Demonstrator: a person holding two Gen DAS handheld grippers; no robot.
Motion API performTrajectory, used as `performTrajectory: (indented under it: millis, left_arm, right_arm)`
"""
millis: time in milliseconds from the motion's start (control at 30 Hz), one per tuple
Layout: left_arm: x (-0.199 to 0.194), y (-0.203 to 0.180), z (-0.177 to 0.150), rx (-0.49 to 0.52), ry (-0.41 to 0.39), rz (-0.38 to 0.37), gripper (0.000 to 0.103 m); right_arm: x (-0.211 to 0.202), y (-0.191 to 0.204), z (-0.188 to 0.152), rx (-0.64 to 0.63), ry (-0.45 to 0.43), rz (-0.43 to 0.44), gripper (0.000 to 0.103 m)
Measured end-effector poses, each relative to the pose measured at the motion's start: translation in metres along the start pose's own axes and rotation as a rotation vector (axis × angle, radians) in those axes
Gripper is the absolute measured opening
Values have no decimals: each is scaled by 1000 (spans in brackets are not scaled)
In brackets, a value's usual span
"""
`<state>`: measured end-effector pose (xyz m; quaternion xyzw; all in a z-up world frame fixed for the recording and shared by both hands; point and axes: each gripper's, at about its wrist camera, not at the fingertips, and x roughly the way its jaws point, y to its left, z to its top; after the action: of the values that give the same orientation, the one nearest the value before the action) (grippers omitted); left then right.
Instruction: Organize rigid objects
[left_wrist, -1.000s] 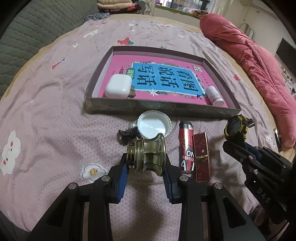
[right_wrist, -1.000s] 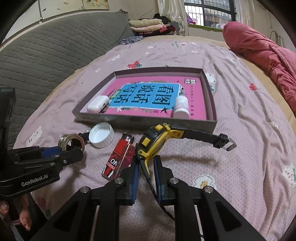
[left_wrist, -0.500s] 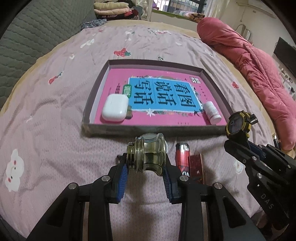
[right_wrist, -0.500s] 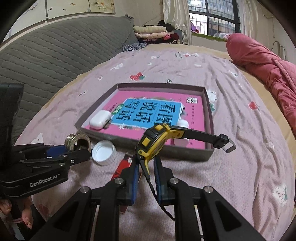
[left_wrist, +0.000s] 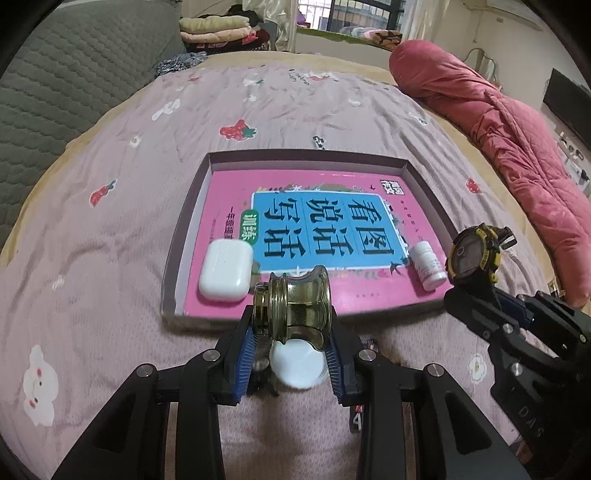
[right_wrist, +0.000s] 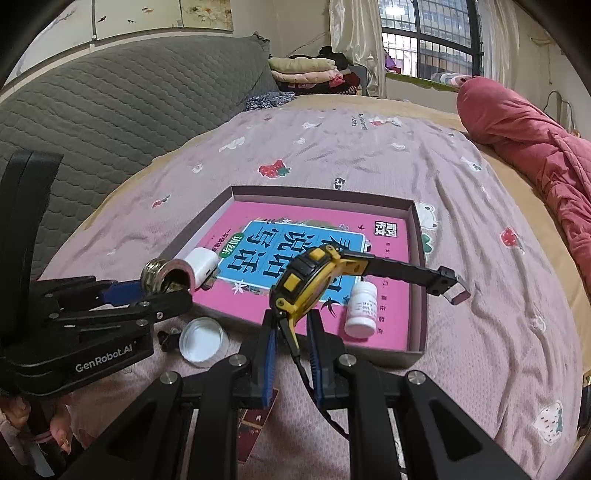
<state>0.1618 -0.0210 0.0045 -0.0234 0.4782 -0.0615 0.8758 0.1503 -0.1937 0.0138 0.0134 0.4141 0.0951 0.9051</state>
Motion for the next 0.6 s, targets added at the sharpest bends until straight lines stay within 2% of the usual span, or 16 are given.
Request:
performTrajectory:
  millis: [333, 600]
  left_arm:
    - [13, -5, 19, 14, -7, 11, 35]
    - [33, -1, 50, 20, -16, 36, 35]
  right_arm:
    - [13, -6, 11, 15, 6, 5, 16]
    - [29, -21, 39, 15, -9, -26, 16]
